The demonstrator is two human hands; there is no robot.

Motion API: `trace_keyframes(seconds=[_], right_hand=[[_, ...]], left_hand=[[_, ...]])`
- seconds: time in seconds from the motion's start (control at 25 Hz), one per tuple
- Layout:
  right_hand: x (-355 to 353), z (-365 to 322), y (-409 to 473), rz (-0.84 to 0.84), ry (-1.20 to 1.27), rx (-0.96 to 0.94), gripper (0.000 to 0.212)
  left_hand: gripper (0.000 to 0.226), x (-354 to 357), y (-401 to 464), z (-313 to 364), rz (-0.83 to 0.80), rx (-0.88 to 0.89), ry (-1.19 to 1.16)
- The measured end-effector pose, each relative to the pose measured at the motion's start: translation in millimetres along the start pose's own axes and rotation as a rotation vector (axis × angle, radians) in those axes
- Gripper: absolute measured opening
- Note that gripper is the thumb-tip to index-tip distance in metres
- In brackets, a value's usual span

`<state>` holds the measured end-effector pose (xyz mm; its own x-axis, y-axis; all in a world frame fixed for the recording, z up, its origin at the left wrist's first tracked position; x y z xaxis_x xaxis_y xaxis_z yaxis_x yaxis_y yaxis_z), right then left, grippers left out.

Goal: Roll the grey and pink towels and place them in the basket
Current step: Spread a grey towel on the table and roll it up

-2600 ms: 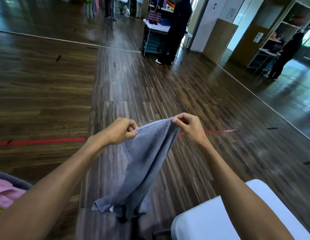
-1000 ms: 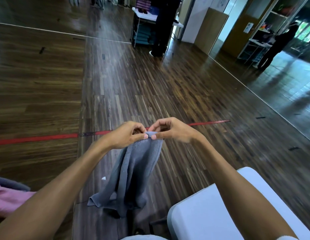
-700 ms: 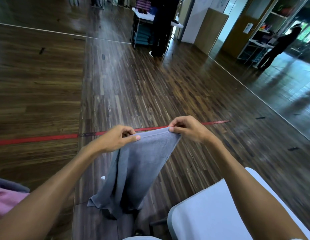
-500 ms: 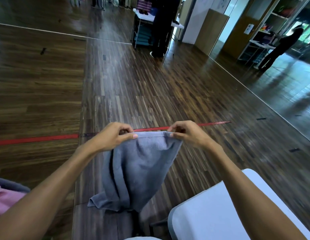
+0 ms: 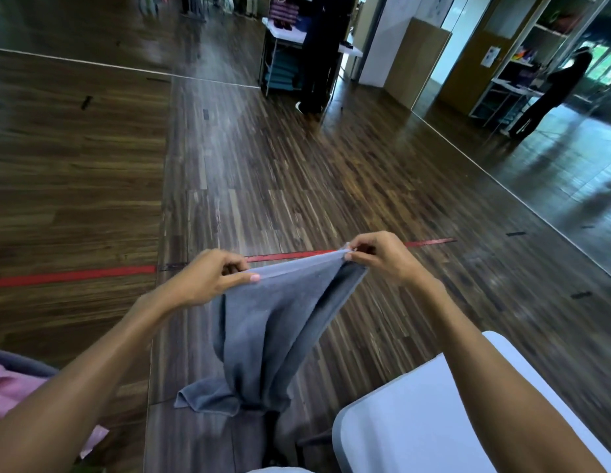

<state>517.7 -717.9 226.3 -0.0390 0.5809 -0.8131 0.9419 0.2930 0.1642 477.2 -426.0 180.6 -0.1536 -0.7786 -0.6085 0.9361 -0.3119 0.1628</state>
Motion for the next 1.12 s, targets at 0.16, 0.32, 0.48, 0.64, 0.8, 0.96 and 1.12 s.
trace_keyframes(seconds=[0.16,0.32,0.48,0.64,0.8,0.96,1.12], right_hand=[[20.2,-22.3,-7.7,-0.053,-0.023,-0.043,0.014],[51.7,-74.5,-0.5,-0.25,0.253,-0.04,0.033],[61.2,-76.4,-0.6,-0.224,0.298,-0.001,0.009],[49.4,-60.2,3.4,-0.11,0.029,-0.093,0.01],[37.1,-31.3,-1.1,-0.051,-0.016,-0.01,0.004],[69.1,-67.6,-5.5,-0.168,0.02,-0.124,0.029],[72.5,-76.9,2.1,-0.14,0.087,-0.128,0.009]], left_hand=[[0.023,-2.3,4.3,25.8,0.043,0.068,-0.046],[0.017,8.3,18.7,52.9,0.063,0.153,-0.063],[0.019,8.7,15.3,44.1,0.07,0.125,-0.085],[0.032,10.3,6.5,15.3,-0.012,0.032,-0.029],[0.029,-0.1,-8.1,-5.0,-0.106,-0.018,0.007],[0.019,12.2,1.7,30.1,-0.018,0.111,-0.004],[0.02,12.2,4.7,34.0,0.016,0.11,-0.056]])
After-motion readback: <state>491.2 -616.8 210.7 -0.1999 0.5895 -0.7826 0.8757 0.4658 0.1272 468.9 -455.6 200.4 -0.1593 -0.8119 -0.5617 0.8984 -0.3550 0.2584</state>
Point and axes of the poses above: each hand's wrist, its own y-axis towards the middle knuckle, its own x-axis out of the palm, z = x × y, the point moved 6 cm from there along y, towards the middle knuckle, and after that the axes turned 8 degrees about z, right-handed, at the moved point
